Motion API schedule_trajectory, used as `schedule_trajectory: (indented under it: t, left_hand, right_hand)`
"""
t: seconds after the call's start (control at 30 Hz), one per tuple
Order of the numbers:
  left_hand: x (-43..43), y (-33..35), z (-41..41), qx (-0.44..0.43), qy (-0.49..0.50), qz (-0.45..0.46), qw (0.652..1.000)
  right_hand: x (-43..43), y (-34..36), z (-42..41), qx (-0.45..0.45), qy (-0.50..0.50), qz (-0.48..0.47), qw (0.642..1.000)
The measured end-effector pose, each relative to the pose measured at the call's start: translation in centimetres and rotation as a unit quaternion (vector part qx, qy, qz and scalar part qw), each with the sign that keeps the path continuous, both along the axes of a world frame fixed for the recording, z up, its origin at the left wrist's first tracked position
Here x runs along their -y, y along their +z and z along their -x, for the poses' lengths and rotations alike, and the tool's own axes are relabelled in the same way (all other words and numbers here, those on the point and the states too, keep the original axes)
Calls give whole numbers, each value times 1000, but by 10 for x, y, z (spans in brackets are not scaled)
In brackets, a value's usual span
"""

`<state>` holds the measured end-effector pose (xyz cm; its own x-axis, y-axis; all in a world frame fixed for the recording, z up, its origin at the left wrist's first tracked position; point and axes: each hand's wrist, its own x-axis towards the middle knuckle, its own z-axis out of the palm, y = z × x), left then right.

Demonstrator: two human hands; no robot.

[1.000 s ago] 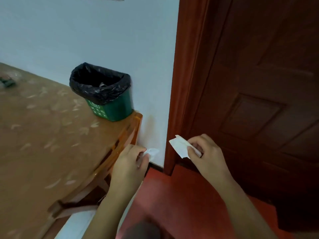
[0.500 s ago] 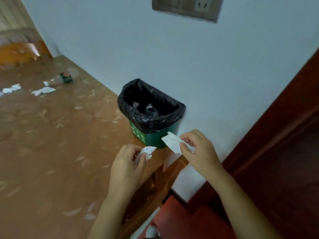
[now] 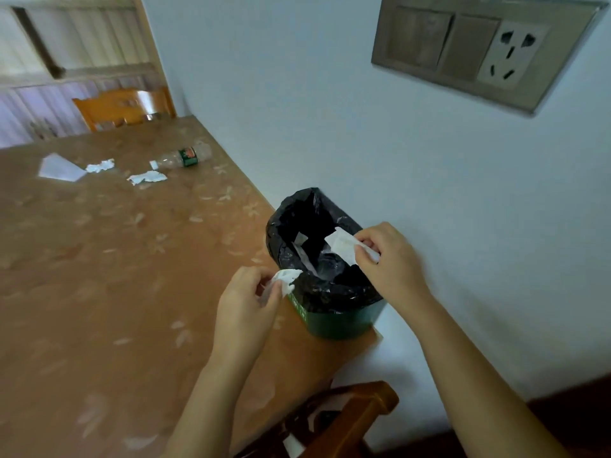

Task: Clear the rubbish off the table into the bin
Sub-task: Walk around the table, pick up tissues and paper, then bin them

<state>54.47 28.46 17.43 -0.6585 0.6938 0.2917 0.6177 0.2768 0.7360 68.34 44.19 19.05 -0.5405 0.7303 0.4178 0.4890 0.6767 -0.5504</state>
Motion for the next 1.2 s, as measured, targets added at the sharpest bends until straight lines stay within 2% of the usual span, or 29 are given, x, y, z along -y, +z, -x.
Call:
schedule_trajectory:
  t: [0.23, 0.53, 0.8, 0.9, 1.0, 1.1, 1.2]
  left_hand:
    - [-18, 11, 10, -40, 38, 8, 998]
    - [-70, 13, 7, -87, -7, 13, 996]
    - [-115, -7, 0, -78, -49, 81, 992]
    - [-104, -8, -12, -107, -46, 80, 990]
    - [-75, -3, -27, -179, -28, 60, 982]
    - [-33, -1, -43, -225, 17, 61, 972]
    - [16, -6, -56, -229, 89, 101, 964]
  right_hand:
    - [-14, -5, -10, 29, 23, 39, 999]
    - [-5, -16, -45, 27, 29, 24, 999]
    - [-4, -13, -62, 20, 35, 30, 999]
    - [-2, -11, -68, 27, 43, 29, 998]
    - [2, -11, -68, 36, 61, 13, 997]
    - [13, -11, -58, 37, 115, 12, 993]
    - [34, -16, -42, 35, 195, 18, 980]
